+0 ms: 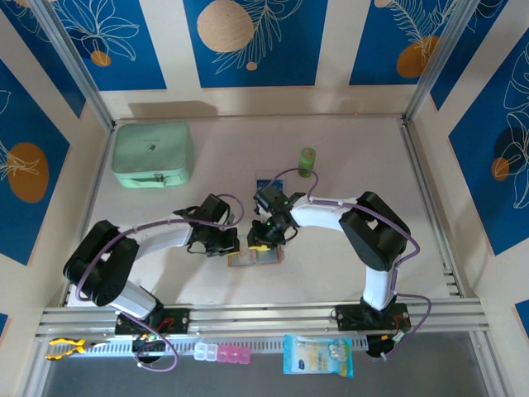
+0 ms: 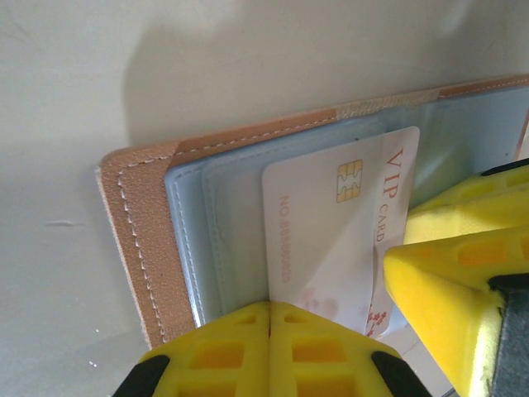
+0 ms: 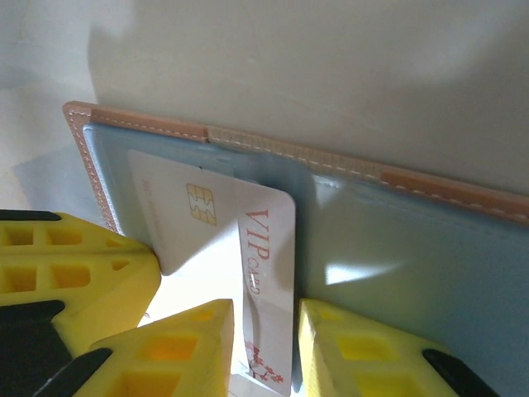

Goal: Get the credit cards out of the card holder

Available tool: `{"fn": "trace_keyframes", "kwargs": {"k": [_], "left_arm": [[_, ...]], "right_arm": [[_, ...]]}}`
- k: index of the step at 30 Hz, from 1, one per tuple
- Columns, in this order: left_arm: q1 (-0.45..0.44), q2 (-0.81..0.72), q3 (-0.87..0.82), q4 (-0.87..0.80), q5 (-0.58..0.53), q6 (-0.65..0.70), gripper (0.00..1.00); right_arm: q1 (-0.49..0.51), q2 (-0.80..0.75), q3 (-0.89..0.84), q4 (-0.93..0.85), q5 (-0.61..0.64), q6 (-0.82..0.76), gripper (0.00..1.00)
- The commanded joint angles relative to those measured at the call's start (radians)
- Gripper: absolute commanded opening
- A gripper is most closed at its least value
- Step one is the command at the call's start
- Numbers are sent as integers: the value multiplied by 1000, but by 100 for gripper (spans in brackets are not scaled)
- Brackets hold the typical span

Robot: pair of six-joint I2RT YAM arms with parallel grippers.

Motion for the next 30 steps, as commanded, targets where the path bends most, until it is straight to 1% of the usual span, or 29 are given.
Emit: {"fn": "trace_keyframes", "kwargs": {"k": [1,5,13,17,22,30], "left_arm": [[-5,24,2,-49,-27,21,0],[-5,26,3,-49,-27,19,0],[-5,32,8,-48,-23,19,0],[-5,32,8,-47,-22,21,0],[-5,32,8,-47,-23,19,0],[-6,26,5,-51,-24,18,0]], "right_arm": [[-3,8,-16,-15,-16,-2,29],[-6,-2,-27,27,-57,6,26],[-32,-70,-112,163,-128,58,20],[-49,-96,-165,257,-179,89,19],[-67,-89,-209,367,-245,121,16],[-73,-76,-228,389,-244,125,11]]}}
